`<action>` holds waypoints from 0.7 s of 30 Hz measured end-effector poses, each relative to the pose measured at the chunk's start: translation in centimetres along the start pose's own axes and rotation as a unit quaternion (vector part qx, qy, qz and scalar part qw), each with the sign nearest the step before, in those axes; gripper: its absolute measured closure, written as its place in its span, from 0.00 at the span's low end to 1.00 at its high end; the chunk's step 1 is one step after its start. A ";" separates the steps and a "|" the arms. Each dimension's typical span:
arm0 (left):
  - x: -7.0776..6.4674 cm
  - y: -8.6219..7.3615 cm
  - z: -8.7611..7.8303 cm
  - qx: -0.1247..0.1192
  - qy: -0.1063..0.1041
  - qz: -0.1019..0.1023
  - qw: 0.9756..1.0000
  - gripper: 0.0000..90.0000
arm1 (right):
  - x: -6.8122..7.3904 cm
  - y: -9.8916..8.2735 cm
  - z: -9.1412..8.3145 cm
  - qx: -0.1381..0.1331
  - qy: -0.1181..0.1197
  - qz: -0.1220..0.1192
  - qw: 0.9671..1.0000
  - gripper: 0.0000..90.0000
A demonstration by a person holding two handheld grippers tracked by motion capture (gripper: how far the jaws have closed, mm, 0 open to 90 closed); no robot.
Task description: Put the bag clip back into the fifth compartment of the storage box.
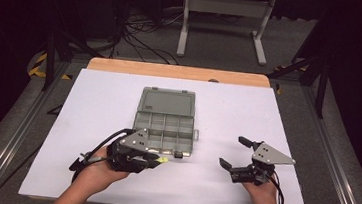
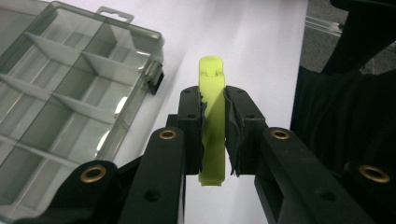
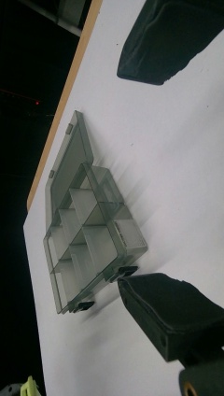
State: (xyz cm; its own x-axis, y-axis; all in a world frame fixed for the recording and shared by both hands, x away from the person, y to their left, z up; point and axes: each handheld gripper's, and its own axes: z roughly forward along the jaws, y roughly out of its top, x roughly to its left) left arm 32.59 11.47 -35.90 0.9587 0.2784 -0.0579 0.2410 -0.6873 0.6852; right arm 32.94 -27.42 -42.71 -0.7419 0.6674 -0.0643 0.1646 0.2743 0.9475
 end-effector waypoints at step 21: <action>2.6 -2.0 -2.8 -0.050 0.073 -0.061 0.994 0.86 | 0.0 0.0 -0.1 -0.001 -0.002 0.000 1.000 0.03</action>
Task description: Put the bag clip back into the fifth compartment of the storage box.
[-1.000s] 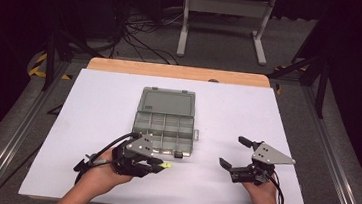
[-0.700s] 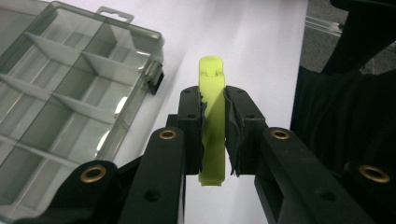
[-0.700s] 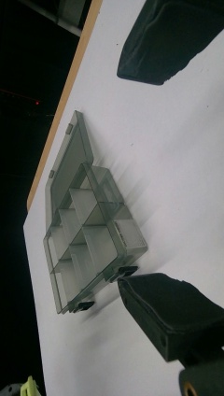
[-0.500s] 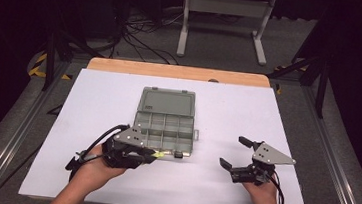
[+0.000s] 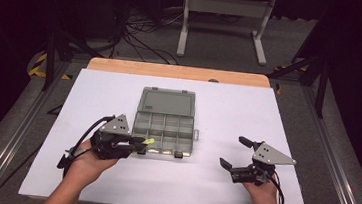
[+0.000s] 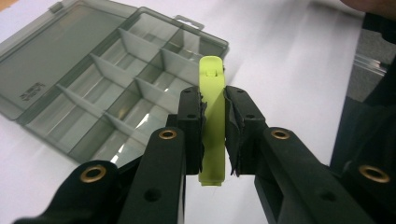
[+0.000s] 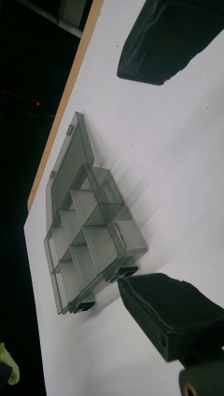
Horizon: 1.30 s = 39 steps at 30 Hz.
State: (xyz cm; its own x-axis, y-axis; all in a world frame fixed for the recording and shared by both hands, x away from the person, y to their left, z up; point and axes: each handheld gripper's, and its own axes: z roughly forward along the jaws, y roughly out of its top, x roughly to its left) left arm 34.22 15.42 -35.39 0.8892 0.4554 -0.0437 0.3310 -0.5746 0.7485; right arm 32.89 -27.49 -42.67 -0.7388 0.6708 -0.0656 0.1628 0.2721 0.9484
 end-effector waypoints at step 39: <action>5.2 -3.2 0.1 -0.052 0.067 -0.116 0.990 0.86 | 0.1 0.0 0.2 0.003 0.003 0.000 1.000 0.03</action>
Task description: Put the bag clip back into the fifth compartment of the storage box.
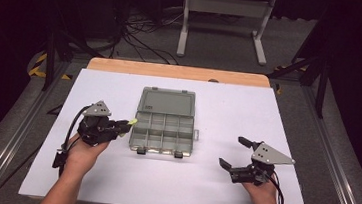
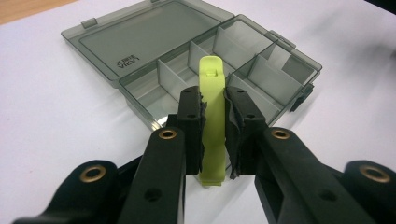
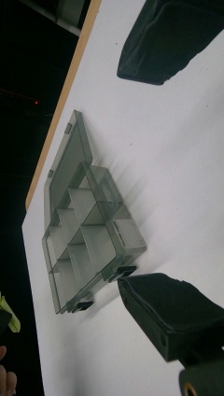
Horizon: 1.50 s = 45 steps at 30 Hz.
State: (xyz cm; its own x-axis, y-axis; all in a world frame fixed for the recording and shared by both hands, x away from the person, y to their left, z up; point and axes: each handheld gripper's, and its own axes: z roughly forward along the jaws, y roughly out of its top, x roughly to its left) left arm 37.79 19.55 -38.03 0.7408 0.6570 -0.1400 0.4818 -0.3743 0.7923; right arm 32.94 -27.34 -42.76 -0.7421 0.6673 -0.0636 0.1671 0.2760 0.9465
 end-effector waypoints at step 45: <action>-0.1 -1.6 5.1 0.037 0.012 -0.059 0.998 0.86 | -0.1 -0.1 0.0 0.003 -0.001 0.000 1.000 0.03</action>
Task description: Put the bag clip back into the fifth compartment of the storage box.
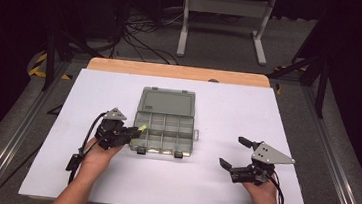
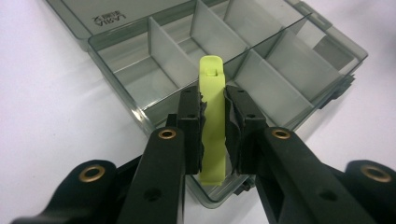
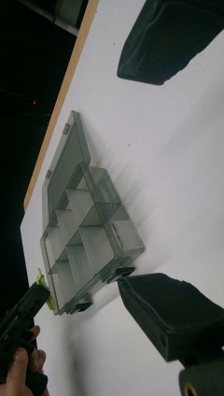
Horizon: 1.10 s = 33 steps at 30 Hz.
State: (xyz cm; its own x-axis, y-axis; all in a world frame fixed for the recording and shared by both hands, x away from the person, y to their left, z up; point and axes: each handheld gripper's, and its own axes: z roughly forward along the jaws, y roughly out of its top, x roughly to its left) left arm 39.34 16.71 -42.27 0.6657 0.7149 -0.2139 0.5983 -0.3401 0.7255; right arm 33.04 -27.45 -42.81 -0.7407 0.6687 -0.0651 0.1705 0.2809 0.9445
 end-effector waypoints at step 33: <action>-0.2 -0.3 0.8 0.024 0.004 0.002 1.000 0.79 | 0.0 0.0 0.0 0.001 0.000 -0.001 1.000 0.03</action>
State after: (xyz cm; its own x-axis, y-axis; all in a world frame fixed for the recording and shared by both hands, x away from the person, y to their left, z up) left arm 39.37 16.16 -43.00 0.6638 0.7191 -0.2057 0.6173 -0.3714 0.6936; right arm 33.04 -27.47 -42.81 -0.7411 0.6680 -0.0670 0.1702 0.2835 0.9438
